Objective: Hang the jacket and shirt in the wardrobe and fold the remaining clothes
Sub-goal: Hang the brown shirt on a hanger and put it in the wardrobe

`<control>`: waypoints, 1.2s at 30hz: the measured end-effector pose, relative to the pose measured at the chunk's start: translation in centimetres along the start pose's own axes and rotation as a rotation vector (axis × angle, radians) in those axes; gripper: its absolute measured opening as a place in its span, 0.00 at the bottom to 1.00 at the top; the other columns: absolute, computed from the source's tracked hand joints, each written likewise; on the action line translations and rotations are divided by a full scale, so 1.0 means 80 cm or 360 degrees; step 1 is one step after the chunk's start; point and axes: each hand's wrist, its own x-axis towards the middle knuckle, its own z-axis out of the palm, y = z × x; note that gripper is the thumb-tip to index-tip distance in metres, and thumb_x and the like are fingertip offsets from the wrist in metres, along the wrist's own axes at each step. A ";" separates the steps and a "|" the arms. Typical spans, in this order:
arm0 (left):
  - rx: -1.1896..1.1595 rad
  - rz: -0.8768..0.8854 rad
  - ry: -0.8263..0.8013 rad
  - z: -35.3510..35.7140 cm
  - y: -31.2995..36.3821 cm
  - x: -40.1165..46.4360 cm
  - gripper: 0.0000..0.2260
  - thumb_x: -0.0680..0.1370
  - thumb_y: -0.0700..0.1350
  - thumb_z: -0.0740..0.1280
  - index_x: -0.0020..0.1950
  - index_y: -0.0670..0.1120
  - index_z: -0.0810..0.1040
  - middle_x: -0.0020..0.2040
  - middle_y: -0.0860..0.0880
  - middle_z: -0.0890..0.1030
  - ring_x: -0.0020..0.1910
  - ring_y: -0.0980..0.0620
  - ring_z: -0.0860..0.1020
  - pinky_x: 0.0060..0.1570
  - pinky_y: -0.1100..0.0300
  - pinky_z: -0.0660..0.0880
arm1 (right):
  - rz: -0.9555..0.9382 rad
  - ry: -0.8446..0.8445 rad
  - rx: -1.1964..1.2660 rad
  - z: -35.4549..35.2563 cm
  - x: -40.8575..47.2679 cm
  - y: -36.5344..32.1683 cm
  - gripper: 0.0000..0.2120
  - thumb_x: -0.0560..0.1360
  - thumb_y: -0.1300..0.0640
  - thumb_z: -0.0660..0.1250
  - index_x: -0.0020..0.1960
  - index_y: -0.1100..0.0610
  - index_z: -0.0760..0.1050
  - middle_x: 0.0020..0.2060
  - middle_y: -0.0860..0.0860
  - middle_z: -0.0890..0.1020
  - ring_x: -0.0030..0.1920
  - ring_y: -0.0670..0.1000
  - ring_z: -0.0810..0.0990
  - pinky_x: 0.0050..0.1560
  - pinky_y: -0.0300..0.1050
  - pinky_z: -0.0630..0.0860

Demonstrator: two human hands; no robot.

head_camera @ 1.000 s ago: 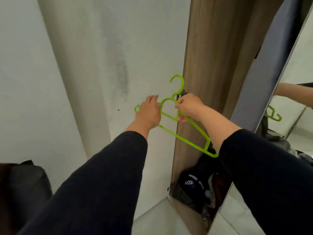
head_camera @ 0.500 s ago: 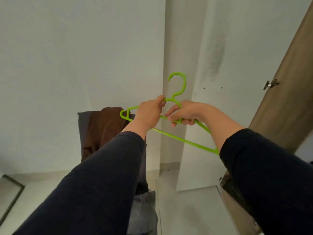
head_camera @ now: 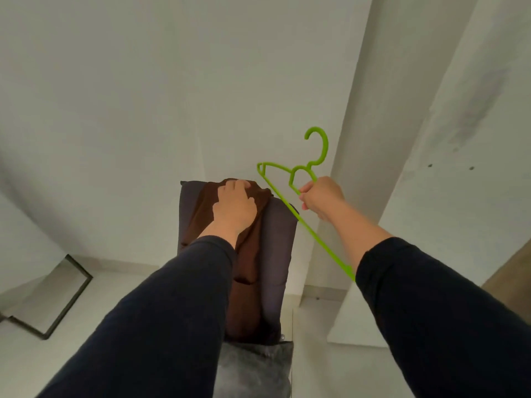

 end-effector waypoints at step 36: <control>-0.0343 -0.0255 0.0177 -0.114 0.027 0.024 0.13 0.81 0.46 0.58 0.56 0.37 0.74 0.53 0.39 0.77 0.55 0.41 0.75 0.47 0.59 0.66 | -0.0231 0.0339 0.0069 -0.005 -0.059 0.012 0.19 0.76 0.43 0.59 0.36 0.54 0.78 0.24 0.47 0.79 0.30 0.46 0.76 0.34 0.42 0.67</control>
